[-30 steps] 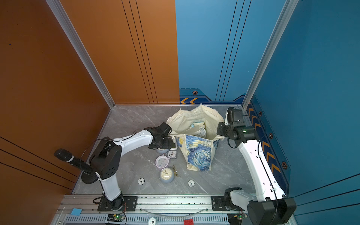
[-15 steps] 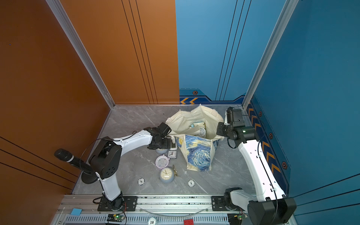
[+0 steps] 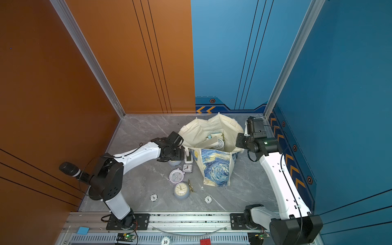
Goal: Put the alarm clock into the canvas bag
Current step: Pick up the alarm from the center of the board, then place the alarm at the canvas bag.
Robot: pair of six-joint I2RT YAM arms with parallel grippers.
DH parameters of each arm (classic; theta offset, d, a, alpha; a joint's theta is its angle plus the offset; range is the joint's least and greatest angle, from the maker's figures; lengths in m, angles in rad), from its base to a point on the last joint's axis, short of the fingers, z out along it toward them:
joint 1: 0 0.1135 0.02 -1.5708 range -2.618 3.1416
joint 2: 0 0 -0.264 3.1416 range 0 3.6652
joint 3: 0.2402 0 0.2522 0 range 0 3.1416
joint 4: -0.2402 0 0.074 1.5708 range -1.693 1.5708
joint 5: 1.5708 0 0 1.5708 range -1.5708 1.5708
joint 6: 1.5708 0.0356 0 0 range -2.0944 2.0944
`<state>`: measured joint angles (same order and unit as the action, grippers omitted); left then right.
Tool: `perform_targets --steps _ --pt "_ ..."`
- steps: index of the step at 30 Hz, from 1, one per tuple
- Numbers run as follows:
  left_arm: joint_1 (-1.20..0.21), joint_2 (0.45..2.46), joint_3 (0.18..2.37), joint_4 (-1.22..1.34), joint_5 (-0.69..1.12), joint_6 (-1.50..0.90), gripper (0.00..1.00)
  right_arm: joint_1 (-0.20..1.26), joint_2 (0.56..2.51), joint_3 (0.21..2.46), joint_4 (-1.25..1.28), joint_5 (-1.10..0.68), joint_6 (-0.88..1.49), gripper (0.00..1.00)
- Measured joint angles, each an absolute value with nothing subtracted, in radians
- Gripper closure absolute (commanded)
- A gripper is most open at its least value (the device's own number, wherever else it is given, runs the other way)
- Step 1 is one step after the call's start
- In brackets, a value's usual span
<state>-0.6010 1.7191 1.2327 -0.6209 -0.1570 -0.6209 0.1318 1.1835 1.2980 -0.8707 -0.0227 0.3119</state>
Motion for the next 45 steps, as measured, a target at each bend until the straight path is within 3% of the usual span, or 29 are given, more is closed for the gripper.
perform_targets --steps 13,23,31,45 --pt "-0.546 1.472 1.24 -0.625 -0.144 -0.529 0.34 0.132 1.184 1.298 -0.871 -0.023 0.312 0.91" --pt "-0.504 1.414 1.377 -0.647 -0.029 -0.398 0.38 0.132 1.184 1.298 -0.871 -0.023 0.312 0.91" --pt "-0.532 1.493 1.609 -0.646 0.112 -0.299 0.42 0.132 1.184 1.298 -0.871 -0.022 0.312 0.91" --pt "-0.71 1.799 1.919 -0.648 0.327 -0.136 0.46 0.129 1.184 1.298 -0.871 -0.022 0.312 0.91"
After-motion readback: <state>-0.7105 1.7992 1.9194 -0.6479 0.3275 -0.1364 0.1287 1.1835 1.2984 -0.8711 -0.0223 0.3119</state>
